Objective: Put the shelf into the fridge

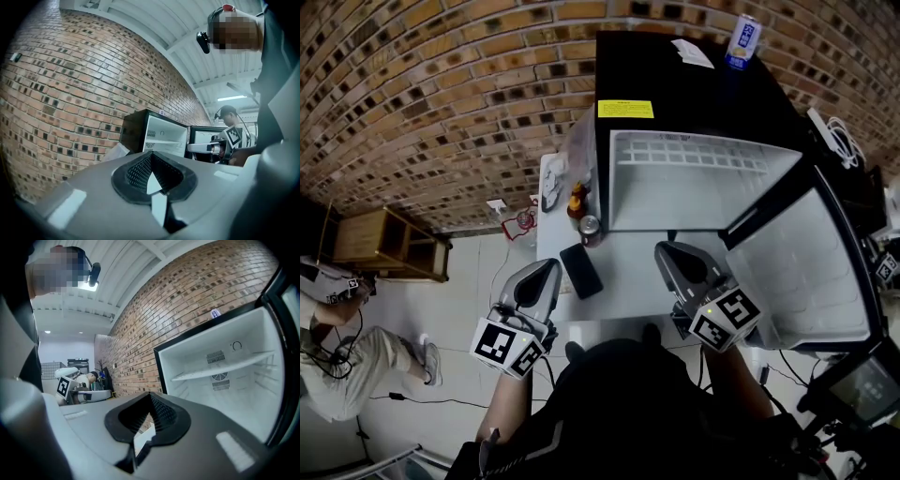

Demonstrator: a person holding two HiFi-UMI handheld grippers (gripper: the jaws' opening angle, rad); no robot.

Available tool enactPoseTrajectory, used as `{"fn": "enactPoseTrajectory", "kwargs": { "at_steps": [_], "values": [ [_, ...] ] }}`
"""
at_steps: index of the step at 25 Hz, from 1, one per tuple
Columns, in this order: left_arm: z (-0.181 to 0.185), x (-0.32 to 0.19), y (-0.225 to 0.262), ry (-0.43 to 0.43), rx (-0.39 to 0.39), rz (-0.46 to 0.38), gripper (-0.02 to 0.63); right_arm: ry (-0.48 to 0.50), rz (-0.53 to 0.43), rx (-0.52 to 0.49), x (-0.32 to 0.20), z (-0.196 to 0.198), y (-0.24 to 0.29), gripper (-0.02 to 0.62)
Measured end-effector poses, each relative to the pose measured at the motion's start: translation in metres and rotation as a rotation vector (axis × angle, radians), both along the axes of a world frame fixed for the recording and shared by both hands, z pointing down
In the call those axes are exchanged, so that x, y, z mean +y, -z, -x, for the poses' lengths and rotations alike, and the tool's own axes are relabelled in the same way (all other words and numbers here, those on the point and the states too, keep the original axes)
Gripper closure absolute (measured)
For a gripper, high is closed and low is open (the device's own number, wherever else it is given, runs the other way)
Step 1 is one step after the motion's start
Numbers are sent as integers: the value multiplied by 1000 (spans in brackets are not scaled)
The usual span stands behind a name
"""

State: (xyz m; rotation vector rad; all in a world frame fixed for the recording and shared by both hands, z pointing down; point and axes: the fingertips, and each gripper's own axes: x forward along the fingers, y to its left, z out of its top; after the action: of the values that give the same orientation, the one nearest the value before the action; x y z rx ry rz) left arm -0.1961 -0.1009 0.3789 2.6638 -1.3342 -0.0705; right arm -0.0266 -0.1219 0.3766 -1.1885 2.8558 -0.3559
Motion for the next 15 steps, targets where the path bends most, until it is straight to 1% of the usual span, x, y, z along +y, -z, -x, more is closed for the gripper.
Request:
{"fn": "enactPoseTrajectory", "kwargs": {
  "at_steps": [5, 15],
  "values": [
    [1, 2, 3, 14, -20, -12, 600, -9, -9, -14, 4, -5, 3, 589],
    [0, 6, 4, 20, -17, -14, 600, -19, -31, -10, 10, -12, 6, 589]
  ]
}}
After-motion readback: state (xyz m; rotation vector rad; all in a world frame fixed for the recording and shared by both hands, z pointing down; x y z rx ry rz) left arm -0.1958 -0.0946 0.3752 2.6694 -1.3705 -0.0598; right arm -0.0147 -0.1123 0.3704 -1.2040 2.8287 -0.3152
